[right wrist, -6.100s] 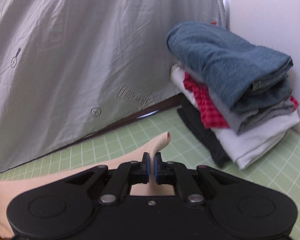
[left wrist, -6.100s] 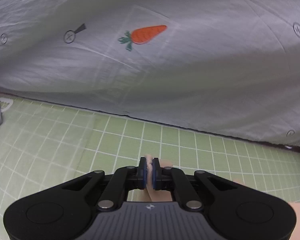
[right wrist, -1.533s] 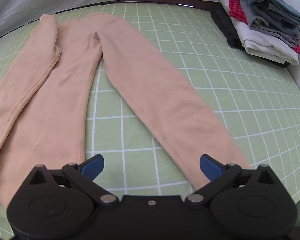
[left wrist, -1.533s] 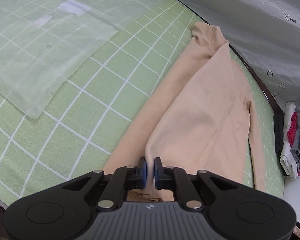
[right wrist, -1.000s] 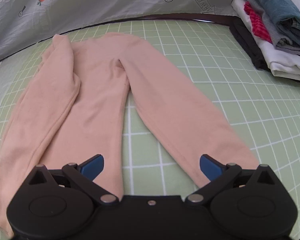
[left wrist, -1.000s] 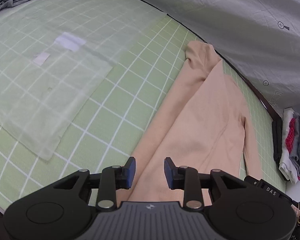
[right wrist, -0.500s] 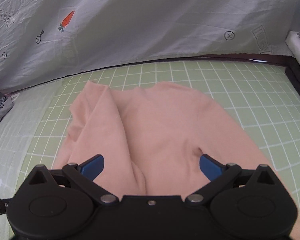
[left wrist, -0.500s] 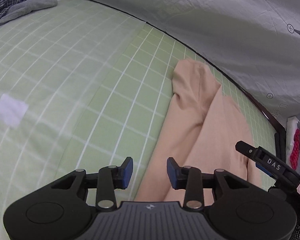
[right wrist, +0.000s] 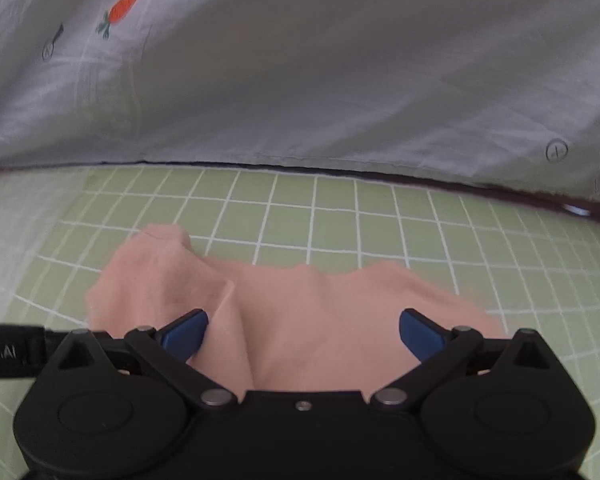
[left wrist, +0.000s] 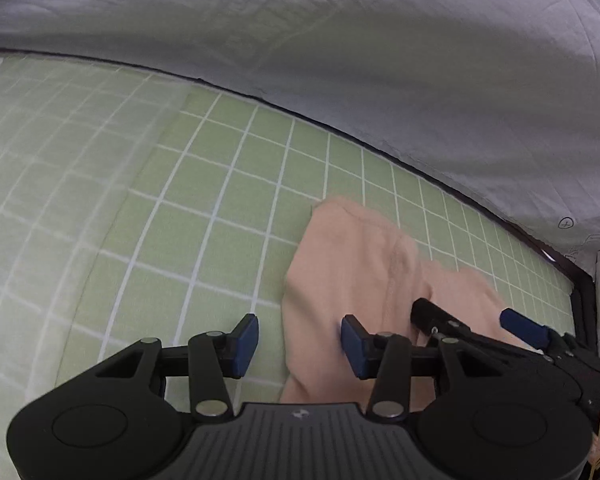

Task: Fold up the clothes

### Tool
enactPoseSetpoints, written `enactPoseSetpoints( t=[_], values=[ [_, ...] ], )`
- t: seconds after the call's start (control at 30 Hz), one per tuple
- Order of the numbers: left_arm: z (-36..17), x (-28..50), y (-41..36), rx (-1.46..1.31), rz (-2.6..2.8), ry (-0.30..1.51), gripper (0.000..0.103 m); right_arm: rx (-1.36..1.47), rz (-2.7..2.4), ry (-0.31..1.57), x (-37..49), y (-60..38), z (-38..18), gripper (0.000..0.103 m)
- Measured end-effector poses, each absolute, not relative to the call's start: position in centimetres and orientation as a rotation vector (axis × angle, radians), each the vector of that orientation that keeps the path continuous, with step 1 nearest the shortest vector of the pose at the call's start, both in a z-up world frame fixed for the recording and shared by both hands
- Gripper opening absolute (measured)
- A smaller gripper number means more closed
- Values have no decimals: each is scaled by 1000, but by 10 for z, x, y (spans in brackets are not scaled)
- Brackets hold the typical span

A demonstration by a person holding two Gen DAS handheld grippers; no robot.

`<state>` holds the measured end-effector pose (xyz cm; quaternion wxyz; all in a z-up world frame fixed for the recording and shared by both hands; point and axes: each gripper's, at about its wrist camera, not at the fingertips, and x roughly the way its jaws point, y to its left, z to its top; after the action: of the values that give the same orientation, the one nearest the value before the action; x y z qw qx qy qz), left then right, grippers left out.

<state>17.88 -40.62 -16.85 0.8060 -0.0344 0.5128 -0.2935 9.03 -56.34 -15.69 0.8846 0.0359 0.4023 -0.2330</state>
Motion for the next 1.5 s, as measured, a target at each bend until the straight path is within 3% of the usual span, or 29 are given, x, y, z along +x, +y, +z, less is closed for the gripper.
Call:
enactPoseSetpoints(
  t=[0.27,0.43,0.6,0.93,1.03,1.5],
  values=[
    [-168,187,-431,11,-610,1034,49,44,-502,851,100,-582,-168,103],
    [-152,179,-422,32,-557,1044,51,144,-521,779,72,-586,-140,103],
    [-114,143,-398,66,-536,1006,65,99,-556,770,7,-589,-126,103],
    [-57,42,-363,144,-525,903,78,162,-732,911,-172,-590,-149,103],
    [-50,17,-355,149,-524,882,90,190,-735,930,-216,-585,-153,103],
    [-53,-81,-336,161,-472,874,94,329,-666,929,-308,-584,-171,103]
  ],
)
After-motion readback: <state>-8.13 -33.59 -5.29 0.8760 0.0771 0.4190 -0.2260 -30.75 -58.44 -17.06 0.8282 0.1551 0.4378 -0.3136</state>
